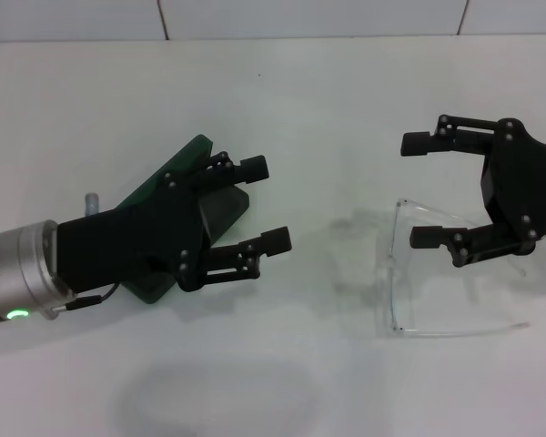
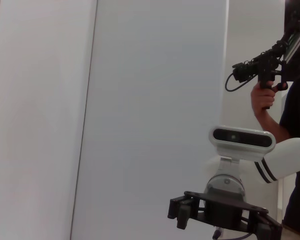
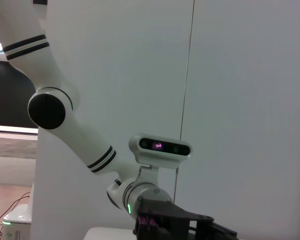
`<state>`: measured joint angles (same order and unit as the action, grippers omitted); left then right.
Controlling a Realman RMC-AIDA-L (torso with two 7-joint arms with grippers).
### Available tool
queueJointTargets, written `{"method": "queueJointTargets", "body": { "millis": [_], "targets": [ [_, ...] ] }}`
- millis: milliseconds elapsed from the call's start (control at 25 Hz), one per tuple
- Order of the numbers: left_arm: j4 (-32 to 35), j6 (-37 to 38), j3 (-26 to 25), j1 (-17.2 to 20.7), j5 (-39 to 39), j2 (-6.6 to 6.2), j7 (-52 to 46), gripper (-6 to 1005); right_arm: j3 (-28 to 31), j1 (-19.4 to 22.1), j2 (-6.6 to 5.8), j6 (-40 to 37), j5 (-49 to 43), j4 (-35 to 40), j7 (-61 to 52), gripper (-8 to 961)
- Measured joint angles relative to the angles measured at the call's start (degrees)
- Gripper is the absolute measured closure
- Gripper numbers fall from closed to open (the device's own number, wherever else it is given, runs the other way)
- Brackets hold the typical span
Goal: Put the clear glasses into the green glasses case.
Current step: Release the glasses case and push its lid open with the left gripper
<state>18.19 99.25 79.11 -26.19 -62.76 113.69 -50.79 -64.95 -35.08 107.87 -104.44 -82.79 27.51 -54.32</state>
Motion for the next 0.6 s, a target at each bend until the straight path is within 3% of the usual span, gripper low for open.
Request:
{"method": "queueJointTargets", "body": {
  "millis": [600],
  "targets": [
    [-0.24, -1.54, -0.09, -0.01, 0.01, -0.24, 0.17, 153, -0.23, -0.05, 0.29, 2.03, -0.23, 0.0, 1.41, 68]
  ]
}}
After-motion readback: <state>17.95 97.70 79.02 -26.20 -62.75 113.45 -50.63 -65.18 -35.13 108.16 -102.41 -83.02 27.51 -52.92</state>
